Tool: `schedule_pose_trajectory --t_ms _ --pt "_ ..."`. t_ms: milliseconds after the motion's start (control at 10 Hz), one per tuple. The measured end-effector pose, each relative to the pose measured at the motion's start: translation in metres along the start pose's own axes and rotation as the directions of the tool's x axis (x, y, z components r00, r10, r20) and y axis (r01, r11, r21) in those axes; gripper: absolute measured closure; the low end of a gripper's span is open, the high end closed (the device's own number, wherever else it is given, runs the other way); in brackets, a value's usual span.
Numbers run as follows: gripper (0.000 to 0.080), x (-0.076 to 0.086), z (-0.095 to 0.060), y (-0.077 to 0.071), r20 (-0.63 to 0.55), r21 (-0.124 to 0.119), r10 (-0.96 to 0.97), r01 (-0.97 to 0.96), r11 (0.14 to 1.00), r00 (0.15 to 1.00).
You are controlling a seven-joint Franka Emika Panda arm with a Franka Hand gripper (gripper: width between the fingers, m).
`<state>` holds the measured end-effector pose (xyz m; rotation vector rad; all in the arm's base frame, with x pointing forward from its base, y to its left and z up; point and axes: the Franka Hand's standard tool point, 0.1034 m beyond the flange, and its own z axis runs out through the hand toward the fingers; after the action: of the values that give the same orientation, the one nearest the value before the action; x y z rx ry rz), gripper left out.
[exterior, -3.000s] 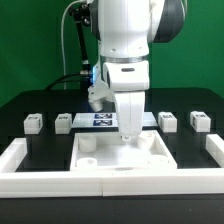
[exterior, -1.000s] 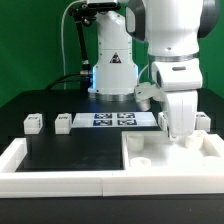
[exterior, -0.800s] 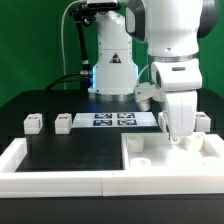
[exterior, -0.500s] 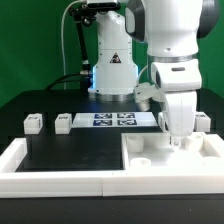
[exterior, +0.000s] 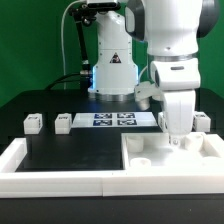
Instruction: Assemble square table
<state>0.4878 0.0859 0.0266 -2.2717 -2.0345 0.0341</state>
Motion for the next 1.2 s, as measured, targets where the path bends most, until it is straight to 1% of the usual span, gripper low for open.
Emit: schedule_pose_trajectory --t_ms 100,200,300,400,500,600,700,900,1100,1200 --pt "0.0151 0.003 -0.008 -0.004 0.004 -0.010 0.034 -0.034 0.999 0.999" --pt "0.0151 0.007 -0.013 -0.009 0.007 -0.015 0.104 -0.104 0.994 0.995" --pt "0.0151 0.014 -0.020 -0.011 0.010 -0.025 0.174 -0.174 0.985 0.985" --pt "0.0151 0.021 -0.031 -0.011 0.014 -0.040 0.217 -0.216 0.975 0.976" --pt "0.0151 0.027 -0.037 -0.012 0.011 -0.050 0.265 -0.264 0.963 0.964" --pt "0.0151 0.035 -0.040 -0.014 0.013 -0.051 0.319 -0.318 0.947 0.948" --pt "0.0151 0.033 -0.038 -0.014 0.015 -0.047 0.301 -0.300 0.953 0.954" --pt "0.0151 0.032 -0.038 -0.014 0.015 -0.047 0.322 -0.321 0.946 0.947" --pt "0.0151 0.033 -0.038 -0.015 0.008 -0.046 0.434 -0.433 0.900 0.901" --pt "0.0151 0.034 -0.037 -0.016 -0.001 -0.048 0.542 -0.541 0.840 0.841"
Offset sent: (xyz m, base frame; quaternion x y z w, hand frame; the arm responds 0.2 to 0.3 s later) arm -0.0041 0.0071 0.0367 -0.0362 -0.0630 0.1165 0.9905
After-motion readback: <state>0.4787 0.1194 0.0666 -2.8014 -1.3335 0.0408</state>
